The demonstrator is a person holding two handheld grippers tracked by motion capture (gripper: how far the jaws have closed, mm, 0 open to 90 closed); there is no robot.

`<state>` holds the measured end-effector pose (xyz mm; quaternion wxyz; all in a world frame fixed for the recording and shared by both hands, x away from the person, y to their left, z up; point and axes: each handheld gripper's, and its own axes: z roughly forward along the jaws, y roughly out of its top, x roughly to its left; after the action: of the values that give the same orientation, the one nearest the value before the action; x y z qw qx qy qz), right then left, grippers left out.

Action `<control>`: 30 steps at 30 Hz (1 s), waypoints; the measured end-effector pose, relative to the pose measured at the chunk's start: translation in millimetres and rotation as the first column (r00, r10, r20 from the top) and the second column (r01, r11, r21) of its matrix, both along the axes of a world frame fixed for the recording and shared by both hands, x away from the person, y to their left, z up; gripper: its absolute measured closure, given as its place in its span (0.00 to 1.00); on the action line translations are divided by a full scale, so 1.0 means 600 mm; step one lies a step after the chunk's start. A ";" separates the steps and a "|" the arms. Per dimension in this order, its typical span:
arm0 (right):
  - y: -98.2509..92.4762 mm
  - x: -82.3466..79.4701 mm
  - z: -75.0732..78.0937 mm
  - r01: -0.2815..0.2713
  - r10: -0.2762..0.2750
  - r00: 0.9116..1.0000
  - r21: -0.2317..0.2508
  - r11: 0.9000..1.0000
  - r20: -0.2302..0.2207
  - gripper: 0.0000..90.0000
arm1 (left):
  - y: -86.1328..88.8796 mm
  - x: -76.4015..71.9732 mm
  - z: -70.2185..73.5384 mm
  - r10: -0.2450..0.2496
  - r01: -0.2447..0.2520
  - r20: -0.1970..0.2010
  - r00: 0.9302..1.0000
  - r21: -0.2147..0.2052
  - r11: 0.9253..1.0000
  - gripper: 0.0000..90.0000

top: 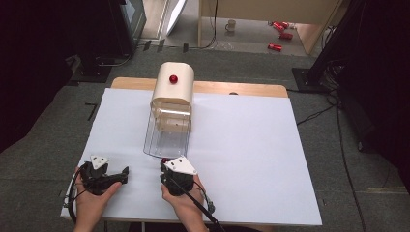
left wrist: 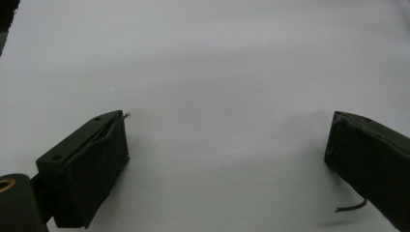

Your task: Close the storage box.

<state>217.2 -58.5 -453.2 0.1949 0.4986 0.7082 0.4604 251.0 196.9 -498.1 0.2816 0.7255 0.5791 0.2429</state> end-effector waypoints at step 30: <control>-0.006 0.012 0.047 0.004 -0.004 0.999 0.006 1.000 0.037 0.83 | 0.000 0.000 0.000 0.000 0.000 -0.001 1.000 0.000 1.000 0.02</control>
<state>224.2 -61.9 -424.8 0.2074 0.4921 0.7019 0.4713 251.0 196.9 -498.1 0.2815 0.7256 0.5792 0.2424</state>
